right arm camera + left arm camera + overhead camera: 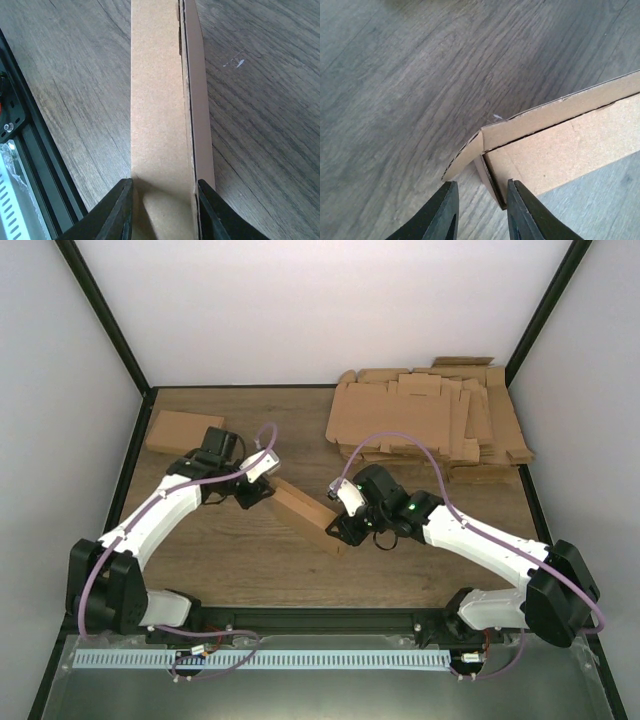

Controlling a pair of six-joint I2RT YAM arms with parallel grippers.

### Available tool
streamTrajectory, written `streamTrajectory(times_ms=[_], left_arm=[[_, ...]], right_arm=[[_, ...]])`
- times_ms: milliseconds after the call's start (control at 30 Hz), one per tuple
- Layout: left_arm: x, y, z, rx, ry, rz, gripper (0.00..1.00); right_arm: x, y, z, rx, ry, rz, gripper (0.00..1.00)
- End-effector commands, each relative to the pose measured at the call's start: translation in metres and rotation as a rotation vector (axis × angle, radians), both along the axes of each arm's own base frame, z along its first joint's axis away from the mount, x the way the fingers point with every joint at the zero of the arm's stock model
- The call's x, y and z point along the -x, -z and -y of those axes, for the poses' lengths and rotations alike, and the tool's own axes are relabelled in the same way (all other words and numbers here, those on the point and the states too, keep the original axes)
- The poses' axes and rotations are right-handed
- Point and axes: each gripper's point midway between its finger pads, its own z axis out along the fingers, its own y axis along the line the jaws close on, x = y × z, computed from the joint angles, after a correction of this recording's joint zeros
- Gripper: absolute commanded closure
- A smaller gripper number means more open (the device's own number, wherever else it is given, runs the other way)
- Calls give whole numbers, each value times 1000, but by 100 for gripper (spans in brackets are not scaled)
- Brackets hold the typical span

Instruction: Fold the paper box

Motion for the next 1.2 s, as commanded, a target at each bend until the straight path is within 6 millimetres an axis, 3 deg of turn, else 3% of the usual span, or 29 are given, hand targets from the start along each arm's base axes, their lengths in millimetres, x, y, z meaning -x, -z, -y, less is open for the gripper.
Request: streamTrajectory(times_ms=[0,300,533,967,1100,1167], left_arm=[[-3,-12,3,-10,72,58,70],[1,-25,11,59,92,101,68],[-6,-27,11,60,76,123,67],[-4,-13,13,55,78,61,81],[-2,-15,14,71,63,40,96],[0,-16,14,77,45,21,96]], right_arm=[[4,-12,-4,-24,-28,7,71],[4,-13,-5,-31,-31,9,71],[4,-14,-6,-33,-34,8,71],[4,-13,-6,-29,-31,2,71],[3,-13,-5,-27,-24,4,71],[3,-14,-6,-26,-22,3,71]])
